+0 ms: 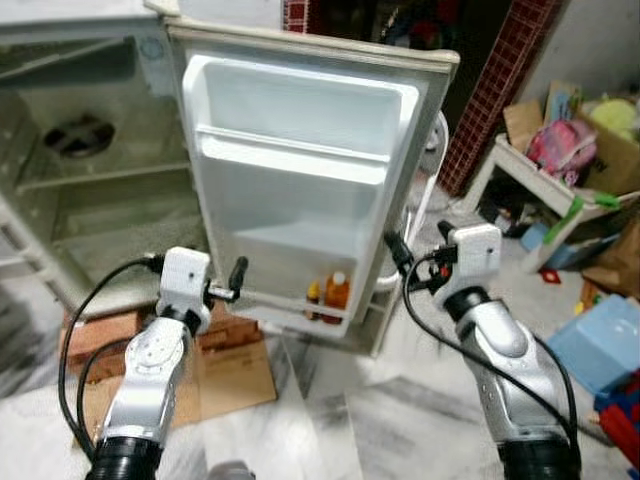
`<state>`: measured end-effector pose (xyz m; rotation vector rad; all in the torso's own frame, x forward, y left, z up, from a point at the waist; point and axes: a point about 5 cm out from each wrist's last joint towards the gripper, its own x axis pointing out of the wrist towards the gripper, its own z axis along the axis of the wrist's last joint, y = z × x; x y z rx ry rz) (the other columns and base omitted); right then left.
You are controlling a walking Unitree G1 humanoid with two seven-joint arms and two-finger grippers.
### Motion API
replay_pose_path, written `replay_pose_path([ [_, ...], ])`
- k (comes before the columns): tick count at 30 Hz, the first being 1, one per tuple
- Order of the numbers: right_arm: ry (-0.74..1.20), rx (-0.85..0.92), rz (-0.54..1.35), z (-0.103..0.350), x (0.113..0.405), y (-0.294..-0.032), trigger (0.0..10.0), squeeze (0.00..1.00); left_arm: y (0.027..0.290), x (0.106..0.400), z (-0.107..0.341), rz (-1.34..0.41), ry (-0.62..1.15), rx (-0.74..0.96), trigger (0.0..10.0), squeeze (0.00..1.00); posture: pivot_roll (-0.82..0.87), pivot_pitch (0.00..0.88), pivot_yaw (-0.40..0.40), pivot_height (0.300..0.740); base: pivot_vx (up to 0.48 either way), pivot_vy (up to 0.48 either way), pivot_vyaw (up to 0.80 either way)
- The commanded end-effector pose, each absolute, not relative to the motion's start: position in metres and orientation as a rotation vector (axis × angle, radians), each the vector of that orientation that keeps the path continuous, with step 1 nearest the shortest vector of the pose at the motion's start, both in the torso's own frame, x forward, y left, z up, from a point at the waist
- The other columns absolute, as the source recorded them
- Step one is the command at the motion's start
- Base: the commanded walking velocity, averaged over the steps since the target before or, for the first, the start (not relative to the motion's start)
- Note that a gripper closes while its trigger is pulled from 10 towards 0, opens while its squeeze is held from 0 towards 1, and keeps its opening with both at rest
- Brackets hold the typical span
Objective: Restocking fridge
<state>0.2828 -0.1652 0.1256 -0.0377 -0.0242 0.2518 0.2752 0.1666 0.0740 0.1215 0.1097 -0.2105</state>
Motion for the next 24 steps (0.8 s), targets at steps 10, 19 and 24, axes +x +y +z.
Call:
replay_pose_path([
  [10, -0.065, -0.066, 0.208, 0.136, 0.297, -0.177, 10.0, 0.0, 0.158, 0.275, 0.073, -0.223, 0.119, 0.135, 10.0, 0.0, 0.05, 0.0, -0.063, 0.74, 0.238, -0.353, 0.56],
  [19, -0.06, -0.079, 0.222, 0.13, 0.297, -0.176, 10.0, 0.0, 0.161, 0.274, 0.073, -0.207, 0.128, 0.152, 10.0, 0.0, 0.06, 0.0, -0.058, 0.74, 0.0, -0.454, 0.0],
  [24, -0.031, -0.037, 0.385, 0.125, 0.289, -0.166, 10.0, 0.0, 0.162, 0.274, 0.072, -0.205, 0.131, 0.165, 10.0, 0.0, 0.06, 0.0, -0.058, 0.74, 0.0, -0.437, 0.0],
])
